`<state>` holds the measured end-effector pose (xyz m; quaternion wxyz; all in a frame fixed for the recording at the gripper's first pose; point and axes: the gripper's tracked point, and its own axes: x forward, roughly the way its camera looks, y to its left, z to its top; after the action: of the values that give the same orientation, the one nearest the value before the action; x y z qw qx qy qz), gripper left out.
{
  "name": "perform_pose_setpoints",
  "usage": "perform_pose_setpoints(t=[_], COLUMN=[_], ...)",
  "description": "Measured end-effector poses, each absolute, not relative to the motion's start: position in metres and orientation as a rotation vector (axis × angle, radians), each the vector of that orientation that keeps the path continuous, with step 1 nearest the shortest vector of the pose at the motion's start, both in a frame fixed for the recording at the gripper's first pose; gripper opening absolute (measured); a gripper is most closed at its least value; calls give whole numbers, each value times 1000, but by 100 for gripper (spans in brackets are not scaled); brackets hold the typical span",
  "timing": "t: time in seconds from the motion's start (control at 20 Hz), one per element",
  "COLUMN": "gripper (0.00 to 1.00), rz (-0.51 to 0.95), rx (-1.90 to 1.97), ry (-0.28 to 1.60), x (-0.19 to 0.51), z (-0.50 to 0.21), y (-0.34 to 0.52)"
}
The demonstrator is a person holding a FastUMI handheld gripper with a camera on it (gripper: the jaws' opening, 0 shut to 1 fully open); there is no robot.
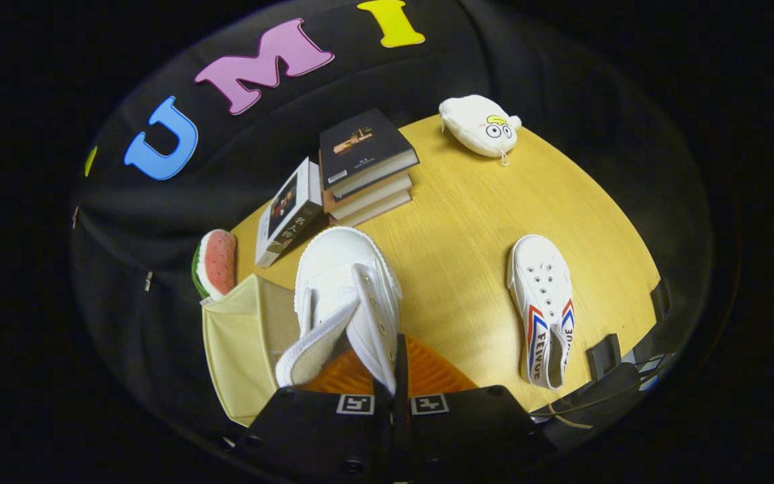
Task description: Open the storage box then place both shoes into the box .Put the left shoe in first, then the right shoe, with the right side of both shoes facing outward in a uniform manner.
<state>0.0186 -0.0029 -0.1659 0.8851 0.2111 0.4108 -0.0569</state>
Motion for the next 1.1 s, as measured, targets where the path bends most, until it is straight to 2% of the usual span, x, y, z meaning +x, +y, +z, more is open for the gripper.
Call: perform_pose_setpoints(t=[0.25, 0.45, 0.75, 1.1], gripper=[5, 5, 5, 5], rz=[-40, 24, 56, 28], rx=[543, 569, 581, 521], ry=[827, 834, 905, 966], x=[24, 29, 20, 25], z=[-121, -115, -148, -194], y=[68, 126, 203, 237])
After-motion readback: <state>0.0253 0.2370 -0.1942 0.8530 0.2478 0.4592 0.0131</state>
